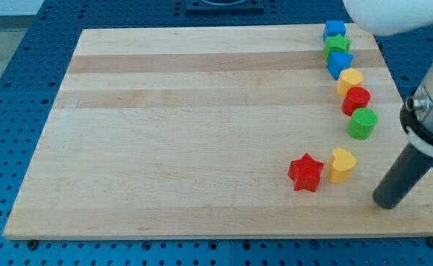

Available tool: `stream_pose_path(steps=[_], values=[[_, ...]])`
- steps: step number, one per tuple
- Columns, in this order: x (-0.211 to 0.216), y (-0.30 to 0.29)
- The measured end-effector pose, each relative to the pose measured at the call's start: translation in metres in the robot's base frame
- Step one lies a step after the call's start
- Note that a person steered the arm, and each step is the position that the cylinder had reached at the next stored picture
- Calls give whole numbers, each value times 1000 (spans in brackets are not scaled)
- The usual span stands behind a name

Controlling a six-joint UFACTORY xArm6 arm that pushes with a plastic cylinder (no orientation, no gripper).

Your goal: Push the red star diagonally to the yellow heart

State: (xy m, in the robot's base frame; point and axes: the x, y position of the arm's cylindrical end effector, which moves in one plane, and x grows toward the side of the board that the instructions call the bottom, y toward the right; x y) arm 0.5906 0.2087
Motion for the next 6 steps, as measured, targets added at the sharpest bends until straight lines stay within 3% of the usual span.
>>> stream_pose_path(steps=[2,6], values=[[-4,-28],[-55,-46]])
